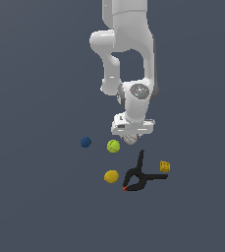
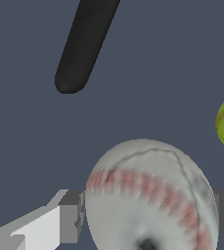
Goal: Pick up a designated object from a clutter of objects.
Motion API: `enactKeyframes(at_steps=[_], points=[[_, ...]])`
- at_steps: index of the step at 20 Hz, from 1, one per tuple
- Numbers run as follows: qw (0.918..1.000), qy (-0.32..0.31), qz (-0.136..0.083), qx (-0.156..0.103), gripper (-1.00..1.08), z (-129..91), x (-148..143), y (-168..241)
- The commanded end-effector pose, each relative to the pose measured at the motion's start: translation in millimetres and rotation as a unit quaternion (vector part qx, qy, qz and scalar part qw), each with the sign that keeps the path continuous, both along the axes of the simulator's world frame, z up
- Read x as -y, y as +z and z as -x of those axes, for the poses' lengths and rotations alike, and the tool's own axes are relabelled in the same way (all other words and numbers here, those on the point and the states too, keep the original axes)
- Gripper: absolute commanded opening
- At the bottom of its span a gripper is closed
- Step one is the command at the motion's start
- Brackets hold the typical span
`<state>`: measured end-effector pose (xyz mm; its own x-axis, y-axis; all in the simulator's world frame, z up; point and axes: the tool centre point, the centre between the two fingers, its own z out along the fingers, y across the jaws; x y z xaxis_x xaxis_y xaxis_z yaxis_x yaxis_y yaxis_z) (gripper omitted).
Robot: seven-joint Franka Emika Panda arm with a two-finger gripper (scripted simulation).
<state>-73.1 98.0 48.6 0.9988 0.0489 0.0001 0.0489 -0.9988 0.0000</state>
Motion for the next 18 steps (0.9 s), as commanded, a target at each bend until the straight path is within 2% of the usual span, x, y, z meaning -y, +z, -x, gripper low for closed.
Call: enactKeyframes(at_steps=[1, 9, 18], points=[[1.0, 0.0, 0.0, 0.0, -1.0, 0, 0, 1], [1.0, 0.0, 0.0, 0.0, -1.0, -9, 2, 24], [1.0, 0.0, -0.001, 0.0, -1.0, -31, 9, 84]])
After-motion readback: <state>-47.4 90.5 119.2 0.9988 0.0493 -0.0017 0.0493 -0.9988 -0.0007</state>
